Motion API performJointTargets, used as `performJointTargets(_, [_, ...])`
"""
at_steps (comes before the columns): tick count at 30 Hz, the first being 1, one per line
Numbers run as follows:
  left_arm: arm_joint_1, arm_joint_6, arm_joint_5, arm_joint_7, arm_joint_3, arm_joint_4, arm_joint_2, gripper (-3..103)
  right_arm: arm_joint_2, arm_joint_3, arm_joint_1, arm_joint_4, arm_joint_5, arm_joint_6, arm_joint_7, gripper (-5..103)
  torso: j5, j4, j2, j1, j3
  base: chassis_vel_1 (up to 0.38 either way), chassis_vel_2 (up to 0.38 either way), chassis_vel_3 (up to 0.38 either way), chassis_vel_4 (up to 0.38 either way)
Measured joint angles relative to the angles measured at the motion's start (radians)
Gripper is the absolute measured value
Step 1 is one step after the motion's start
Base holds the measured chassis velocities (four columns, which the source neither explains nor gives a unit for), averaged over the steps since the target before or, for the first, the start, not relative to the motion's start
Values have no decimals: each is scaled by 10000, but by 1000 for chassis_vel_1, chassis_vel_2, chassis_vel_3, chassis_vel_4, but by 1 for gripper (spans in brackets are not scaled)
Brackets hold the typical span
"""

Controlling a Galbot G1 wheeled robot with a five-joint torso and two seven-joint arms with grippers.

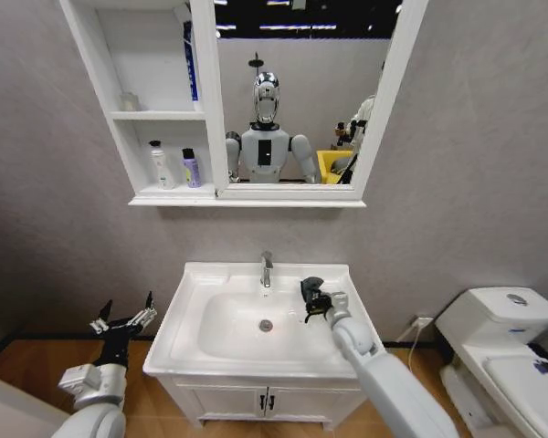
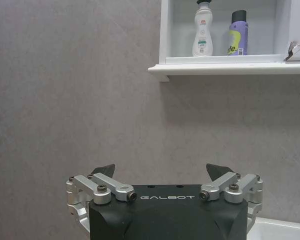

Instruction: Move facial cleanser and shampoo from washbasin to cabinet, then wipe washbasin with towel.

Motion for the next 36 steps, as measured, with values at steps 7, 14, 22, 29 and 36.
performJointTargets(7, [-18, -12, 7, -37, 56, 25, 29, 100, 45, 262, -98, -1224, 90, -389, 128, 3, 0, -3, 0, 0, 0, 0, 0, 0, 0])
performJointTargets(14, [-132, -2, 4, -119, 186, 50, 84, 100, 63, 347, 67, -1860, 76, -416, -537, 3, 1, -2, 0, 1, 0, 0, 0, 0, 0])
performJointTargets(22, [-90, 7, 44, -158, 212, 65, 81, 100, 755, -18, 759, -3507, -939, 435, -2136, 3, 2, -1, -2, 1, 1, 0, 0, 0, 0])
performJointTargets(29, [-112, 99, 54, -237, 196, -15, 249, 100, 1407, -441, 1515, -4715, -1409, 1141, -3218, 3, 1, -1, -2, 3, 1, 0, 0, 0, 0])
performJointTargets(36, [-140, 157, 74, -300, 262, -67, 312, 100, 1928, -784, 1984, -5350, -1401, 1186, -3479, 3, -1, -2, -2, 2, 1, 0, 0, 0, 0])
